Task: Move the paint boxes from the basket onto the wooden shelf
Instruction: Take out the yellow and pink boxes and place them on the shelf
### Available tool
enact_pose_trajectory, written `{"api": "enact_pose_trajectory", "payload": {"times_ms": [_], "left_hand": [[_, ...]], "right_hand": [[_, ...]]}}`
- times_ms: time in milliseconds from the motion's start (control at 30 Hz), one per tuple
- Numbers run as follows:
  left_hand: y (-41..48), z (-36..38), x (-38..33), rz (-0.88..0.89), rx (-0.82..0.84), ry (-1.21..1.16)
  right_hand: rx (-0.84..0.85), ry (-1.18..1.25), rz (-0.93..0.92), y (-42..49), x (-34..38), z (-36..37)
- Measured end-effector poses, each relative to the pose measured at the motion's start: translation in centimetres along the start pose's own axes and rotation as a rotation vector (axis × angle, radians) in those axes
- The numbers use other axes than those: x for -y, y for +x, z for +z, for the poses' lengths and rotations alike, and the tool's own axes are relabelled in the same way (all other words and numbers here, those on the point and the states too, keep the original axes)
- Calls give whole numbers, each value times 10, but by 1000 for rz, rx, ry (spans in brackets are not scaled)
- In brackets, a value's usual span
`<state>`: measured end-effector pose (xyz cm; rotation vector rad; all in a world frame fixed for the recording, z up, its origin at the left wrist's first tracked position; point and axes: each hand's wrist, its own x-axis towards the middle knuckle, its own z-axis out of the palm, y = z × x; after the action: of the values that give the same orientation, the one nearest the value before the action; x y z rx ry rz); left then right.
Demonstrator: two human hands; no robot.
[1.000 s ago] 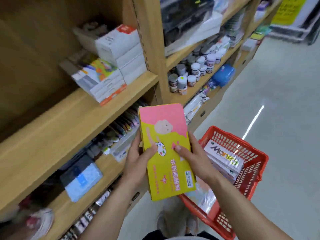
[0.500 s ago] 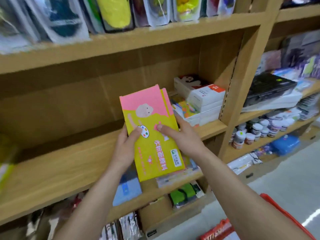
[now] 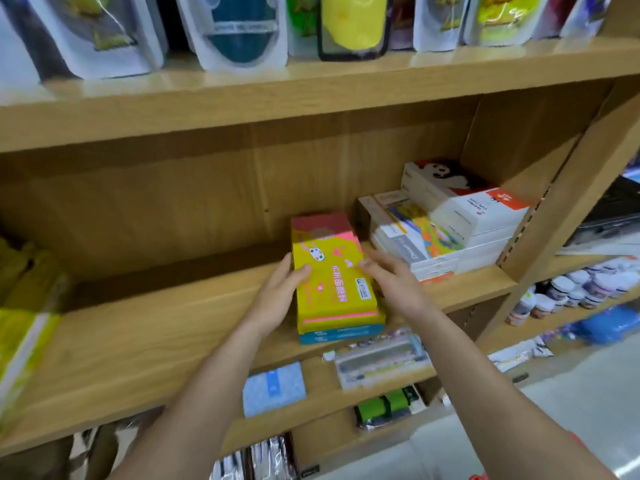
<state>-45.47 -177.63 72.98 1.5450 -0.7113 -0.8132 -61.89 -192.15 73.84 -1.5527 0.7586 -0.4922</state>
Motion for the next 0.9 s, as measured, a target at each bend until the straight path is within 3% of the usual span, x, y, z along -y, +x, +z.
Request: {"api": "enact_pose_trajectory", "payload": {"times_ms": [100,200,367,500,633,767,900], "left_hand": [[-34,-1,18,44,69,41],[-49,6,35,87,86,150],[-23,36,37,137,19,222],[1,62,33,157,-28,285],[12,65,36,150,-68,371],[12,63,34,160,-78,414],[21,71,27,146,-133,625]], "right_hand": [[54,23,-131,-48,-20,-7],[108,-275,-226,-62,-46,-7],[-29,-392,-301,-35,-47,-7],[-341,-431,-282,-28,-54,-14],[-633,-574,-426,-42,-65,-16],[-407,-480,-291,-36,-69,-16],[-415,-417,-250,-20,-63,-16]]}}
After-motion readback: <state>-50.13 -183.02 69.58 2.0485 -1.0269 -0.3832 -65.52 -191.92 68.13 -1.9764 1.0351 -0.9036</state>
